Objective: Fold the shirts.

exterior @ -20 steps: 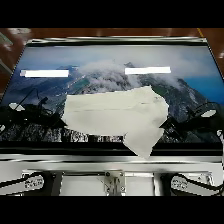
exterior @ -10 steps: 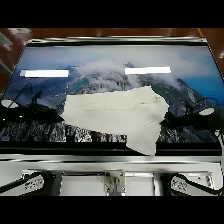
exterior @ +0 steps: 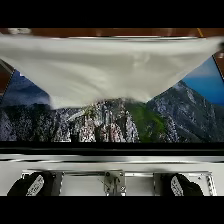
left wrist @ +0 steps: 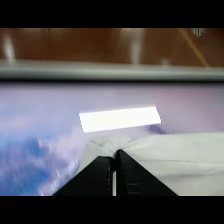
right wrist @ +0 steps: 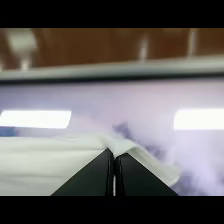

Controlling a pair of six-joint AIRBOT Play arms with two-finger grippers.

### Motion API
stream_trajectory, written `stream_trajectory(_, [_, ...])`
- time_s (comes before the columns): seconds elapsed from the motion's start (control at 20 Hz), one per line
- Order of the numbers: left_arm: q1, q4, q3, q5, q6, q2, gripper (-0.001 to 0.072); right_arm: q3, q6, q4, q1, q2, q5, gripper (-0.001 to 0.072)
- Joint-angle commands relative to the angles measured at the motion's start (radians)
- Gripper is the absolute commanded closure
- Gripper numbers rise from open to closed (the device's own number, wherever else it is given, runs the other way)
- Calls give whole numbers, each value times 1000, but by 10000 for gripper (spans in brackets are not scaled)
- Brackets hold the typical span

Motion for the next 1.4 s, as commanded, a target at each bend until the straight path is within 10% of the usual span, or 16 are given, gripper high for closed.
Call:
stream_trajectory(0.0, [1, 94, 250, 78, -52, 150, 671, 289, 47, -184, 0, 169, -31, 660])
stream_trajectory(0.55, [1, 360, 359, -488, -190, 235, 670, 406, 175, -428, 0, 303, 331, 661])
stream_trajectory(0.95, [1, 361, -101, -552, -212, 226, 670, 226, 304, -291, 0, 57, 821, 661])
stream_trajectory(1.35, [0, 355, -383, -232, -185, -149, 669, -313, 299, -147, 35, -196, 170, 661])
